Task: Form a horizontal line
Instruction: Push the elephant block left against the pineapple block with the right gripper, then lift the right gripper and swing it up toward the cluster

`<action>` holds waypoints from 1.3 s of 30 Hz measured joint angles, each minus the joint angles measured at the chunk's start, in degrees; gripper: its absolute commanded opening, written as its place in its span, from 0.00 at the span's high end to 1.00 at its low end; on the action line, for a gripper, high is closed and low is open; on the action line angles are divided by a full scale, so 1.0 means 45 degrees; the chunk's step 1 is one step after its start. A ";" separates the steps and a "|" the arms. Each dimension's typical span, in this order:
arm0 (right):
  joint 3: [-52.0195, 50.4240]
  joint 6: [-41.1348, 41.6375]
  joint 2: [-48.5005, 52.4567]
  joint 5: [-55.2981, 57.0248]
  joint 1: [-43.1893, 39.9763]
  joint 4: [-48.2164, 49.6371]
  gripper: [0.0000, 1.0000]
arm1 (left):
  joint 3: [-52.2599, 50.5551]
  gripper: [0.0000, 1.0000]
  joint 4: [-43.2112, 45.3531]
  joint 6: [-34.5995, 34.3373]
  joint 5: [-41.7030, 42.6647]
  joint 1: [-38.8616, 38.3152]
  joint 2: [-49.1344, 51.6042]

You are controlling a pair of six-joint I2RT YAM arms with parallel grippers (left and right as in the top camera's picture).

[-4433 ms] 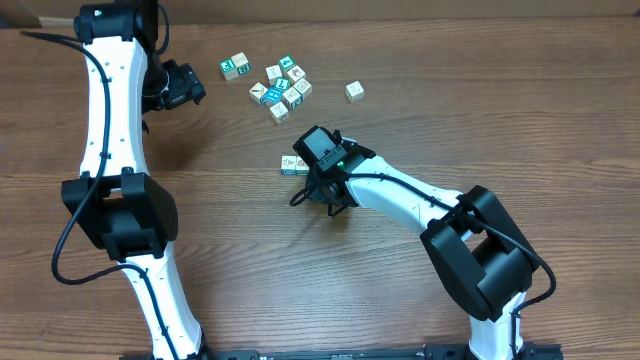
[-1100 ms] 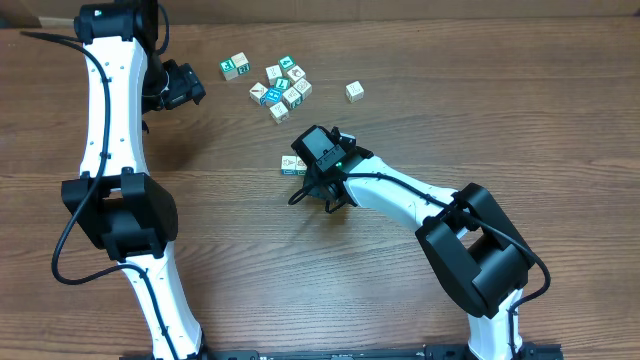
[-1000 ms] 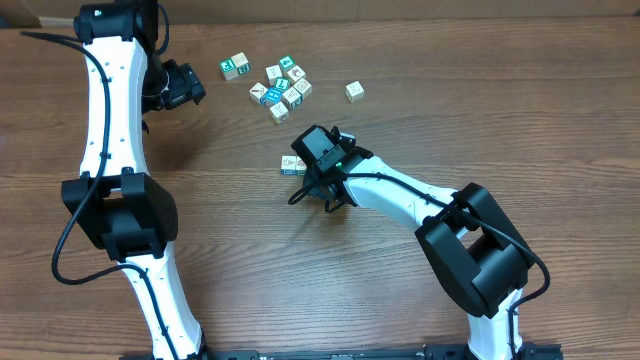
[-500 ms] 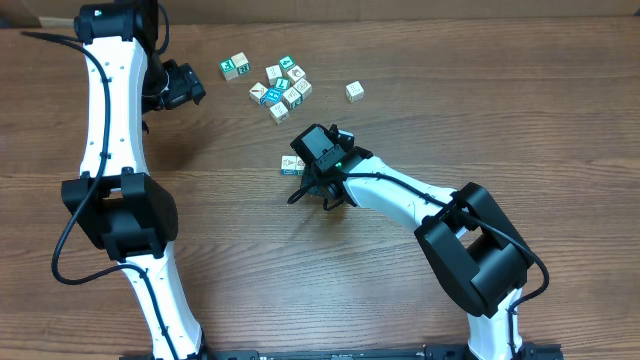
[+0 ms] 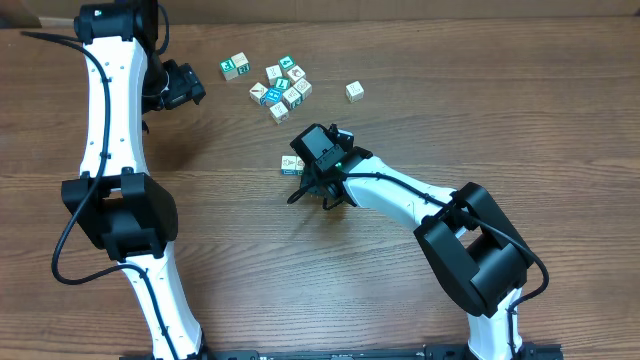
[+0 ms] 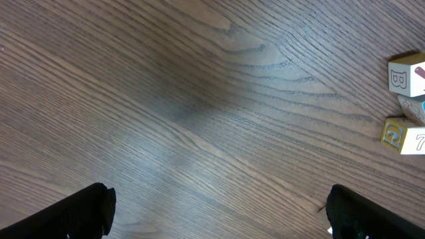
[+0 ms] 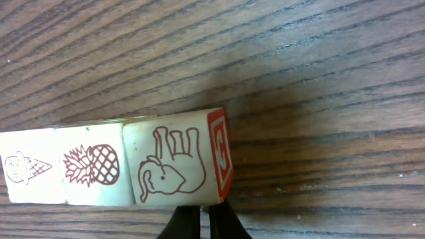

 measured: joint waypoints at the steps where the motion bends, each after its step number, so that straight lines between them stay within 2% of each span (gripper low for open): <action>1: 0.0000 0.0000 0.0000 0.0000 0.0005 0.0034 0.96 | 0.0000 0.00 0.0000 0.0000 0.0000 0.0000 0.0000; 11: 0.0000 -0.0005 0.0000 -0.0005 0.0000 0.0073 0.96 | 0.0000 0.01 0.0000 0.0000 0.0000 0.0000 0.0000; 24: 0.0005 -0.0005 -0.0219 0.0432 0.0005 -0.1685 0.96 | 0.0000 0.00 0.0000 0.0000 0.0000 0.0000 0.0000; 39: 0.0000 -0.0005 -0.0243 0.0719 0.0000 -0.1719 0.96 | 0.0000 0.01 0.0000 0.0000 0.0000 0.0000 0.0000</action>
